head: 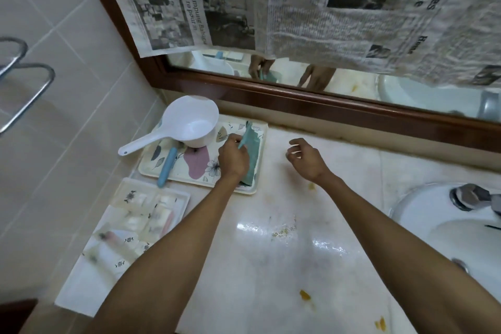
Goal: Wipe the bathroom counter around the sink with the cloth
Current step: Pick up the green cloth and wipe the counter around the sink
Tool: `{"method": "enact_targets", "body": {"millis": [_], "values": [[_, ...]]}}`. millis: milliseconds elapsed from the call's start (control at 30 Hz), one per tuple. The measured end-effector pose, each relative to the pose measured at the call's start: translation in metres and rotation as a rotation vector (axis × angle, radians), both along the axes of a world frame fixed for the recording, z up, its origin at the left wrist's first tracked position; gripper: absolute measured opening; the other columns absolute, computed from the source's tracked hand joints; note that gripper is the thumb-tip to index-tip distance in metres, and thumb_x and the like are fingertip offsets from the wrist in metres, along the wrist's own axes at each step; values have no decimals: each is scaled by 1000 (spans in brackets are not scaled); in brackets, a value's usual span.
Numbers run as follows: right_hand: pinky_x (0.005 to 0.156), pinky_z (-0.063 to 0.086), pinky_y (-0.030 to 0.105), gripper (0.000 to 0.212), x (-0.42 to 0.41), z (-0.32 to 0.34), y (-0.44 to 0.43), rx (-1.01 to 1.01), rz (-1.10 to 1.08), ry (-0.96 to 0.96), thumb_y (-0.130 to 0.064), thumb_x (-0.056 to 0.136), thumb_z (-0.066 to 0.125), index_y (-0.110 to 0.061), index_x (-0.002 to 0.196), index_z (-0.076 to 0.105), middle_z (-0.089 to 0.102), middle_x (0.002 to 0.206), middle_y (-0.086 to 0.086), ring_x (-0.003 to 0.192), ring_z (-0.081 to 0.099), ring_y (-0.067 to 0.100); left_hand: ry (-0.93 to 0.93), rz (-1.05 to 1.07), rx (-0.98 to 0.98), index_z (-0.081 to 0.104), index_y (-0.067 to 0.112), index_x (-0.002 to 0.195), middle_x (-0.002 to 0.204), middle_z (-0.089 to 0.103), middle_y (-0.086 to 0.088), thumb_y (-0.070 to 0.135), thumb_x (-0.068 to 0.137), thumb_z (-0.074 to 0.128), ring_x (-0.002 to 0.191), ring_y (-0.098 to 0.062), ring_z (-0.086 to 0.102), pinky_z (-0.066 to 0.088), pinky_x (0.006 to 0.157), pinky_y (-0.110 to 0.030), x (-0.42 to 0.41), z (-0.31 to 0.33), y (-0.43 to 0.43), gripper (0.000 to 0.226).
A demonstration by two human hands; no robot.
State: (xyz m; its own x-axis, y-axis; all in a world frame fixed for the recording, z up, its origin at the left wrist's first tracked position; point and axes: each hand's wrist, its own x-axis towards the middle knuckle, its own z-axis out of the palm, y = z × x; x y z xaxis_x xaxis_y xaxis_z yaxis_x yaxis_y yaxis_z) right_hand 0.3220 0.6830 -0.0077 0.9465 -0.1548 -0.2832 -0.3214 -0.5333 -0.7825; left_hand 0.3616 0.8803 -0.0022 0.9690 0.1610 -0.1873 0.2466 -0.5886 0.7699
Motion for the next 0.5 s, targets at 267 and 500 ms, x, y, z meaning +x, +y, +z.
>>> {"method": "enact_targets", "body": {"millis": [267, 500], "values": [[89, 46, 32, 32, -24, 10, -112, -145, -104, -8, -19, 93, 62, -9, 123, 60, 67, 118, 8, 99, 62, 25, -178, -161, -57, 70, 10, 110, 99, 68, 1, 6, 92, 61, 87, -13, 58, 40, 69, -19, -15, 53, -83, 20], [100, 42, 35, 38, -46, -19, -171, -216, -72, 31, -17, 94, 60, -5, 129, 55, 59, 132, 13, 119, 56, 31, 110, -164, -33, 66, 10, 122, 115, 70, -9, 18, 92, 69, 109, -27, 66, 52, 82, -31, -17, -2, -121, 32]]}}
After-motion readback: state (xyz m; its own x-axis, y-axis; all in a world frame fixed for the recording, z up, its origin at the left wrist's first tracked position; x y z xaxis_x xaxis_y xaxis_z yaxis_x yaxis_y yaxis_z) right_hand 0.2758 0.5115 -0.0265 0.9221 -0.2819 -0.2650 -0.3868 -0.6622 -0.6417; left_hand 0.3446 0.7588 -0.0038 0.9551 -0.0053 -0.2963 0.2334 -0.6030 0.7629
